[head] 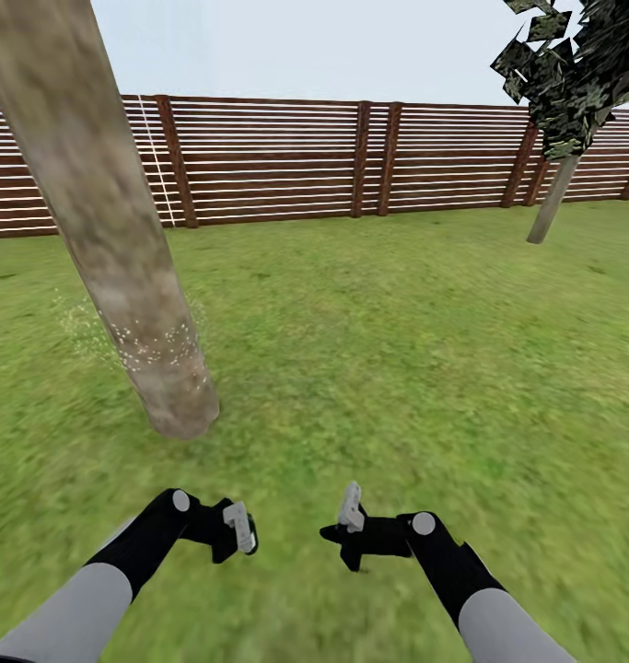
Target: In the garden, pick up the pesticide atomizer on the floor and spray pesticide onto both trees until each tree trunk is fully covered.
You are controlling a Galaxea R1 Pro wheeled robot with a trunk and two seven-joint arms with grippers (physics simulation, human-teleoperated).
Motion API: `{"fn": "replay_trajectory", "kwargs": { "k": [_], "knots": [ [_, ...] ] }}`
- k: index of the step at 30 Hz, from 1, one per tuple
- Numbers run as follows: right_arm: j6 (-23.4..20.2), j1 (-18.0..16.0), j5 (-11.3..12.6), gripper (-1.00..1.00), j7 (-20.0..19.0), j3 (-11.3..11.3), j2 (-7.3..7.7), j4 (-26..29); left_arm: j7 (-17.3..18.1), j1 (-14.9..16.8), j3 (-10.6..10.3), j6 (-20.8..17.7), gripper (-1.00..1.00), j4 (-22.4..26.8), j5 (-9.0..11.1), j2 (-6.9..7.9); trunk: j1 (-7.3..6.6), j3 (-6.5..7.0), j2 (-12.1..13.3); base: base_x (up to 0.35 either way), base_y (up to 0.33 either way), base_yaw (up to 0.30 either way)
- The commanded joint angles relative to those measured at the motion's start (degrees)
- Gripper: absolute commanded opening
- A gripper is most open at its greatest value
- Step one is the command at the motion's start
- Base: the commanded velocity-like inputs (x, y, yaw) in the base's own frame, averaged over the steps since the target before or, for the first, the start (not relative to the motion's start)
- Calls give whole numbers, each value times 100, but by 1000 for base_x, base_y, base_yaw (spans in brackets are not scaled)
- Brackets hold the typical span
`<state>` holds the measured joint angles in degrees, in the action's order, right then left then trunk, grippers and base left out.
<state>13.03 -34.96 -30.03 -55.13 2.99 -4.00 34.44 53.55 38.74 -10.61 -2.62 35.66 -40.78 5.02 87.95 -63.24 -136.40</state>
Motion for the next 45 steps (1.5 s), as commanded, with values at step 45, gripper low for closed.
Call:
{"fn": "replay_trajectory", "kwargs": {
  "k": [45],
  "knots": [
    [-363, -19, -57, -100, -76, 56, -277, 423, 1032, -51, -116, -523, -100, 481, -501, -761, -1, -5, -2, 0, 0, 0]
  ]
}}
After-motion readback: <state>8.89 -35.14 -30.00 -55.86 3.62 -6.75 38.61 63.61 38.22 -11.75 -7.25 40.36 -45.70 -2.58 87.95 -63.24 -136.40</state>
